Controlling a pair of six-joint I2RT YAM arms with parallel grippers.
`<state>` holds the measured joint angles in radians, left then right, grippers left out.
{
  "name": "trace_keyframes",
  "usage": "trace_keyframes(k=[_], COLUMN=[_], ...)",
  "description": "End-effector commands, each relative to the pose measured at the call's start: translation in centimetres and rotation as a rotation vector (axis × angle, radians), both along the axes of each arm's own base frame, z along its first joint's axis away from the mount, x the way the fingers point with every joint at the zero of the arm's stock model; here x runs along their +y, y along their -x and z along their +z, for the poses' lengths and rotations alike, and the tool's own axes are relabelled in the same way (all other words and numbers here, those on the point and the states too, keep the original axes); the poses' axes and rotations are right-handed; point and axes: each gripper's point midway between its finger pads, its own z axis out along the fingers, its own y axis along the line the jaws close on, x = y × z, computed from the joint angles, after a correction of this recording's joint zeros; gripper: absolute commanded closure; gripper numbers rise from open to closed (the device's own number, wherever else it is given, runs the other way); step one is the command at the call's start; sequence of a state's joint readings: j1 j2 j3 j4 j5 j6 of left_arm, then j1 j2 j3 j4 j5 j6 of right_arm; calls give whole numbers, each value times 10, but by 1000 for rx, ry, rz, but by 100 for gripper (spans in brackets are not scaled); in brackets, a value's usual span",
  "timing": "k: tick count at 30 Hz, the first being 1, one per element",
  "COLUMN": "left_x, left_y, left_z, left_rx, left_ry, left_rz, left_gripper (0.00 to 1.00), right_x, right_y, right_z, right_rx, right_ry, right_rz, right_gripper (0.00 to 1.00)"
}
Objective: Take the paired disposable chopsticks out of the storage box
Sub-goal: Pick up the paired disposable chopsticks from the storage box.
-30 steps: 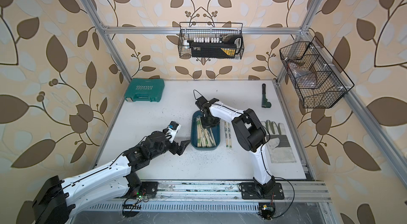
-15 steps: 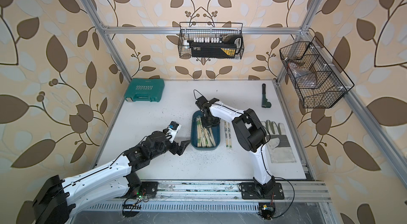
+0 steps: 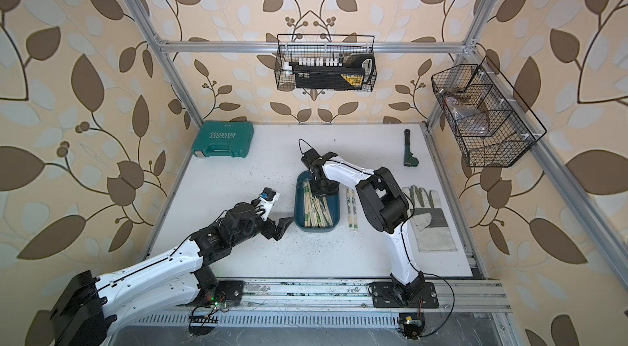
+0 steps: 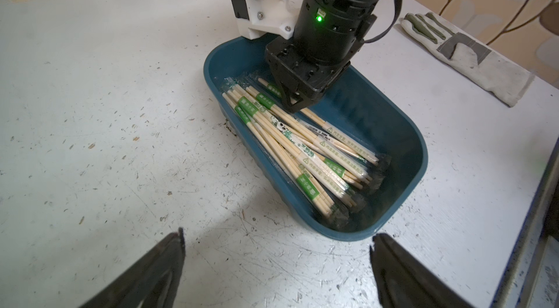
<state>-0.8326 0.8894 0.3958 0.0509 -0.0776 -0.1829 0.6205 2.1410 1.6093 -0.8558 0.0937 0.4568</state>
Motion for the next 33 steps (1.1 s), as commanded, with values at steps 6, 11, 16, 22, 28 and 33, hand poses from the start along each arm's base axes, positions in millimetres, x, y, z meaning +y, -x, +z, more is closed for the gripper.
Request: trace_keyframes(k=[6,11,16,22,28,33], left_x=[-4,-4,-4,-4,-4,-6], left_y=[-2,-2,-3,-2,-2,-2], left_z=[16,16,16,15,15,16], left_rx=[-39,-39,-39,-36,-37,-35], left_ry=[19,20,20,18,18,22], left_rz=[-6,-5,-5,-5,-7,-13], left_gripper=[1,1,1,1,1,1], right_x=[-6,-5,-4,-5,-4,-3], right_y=[4,2,0,0,-2,-4], right_z=[-16,-3,14,30,47,63], right_rx=[38,14,-14,-41,-64,-82], right_ry=[27,13,-7,-18,-34,-43], right_rz=[-16,-20,-25,-26,-25,-20], right_gripper=[87,88,89,90,90,90])
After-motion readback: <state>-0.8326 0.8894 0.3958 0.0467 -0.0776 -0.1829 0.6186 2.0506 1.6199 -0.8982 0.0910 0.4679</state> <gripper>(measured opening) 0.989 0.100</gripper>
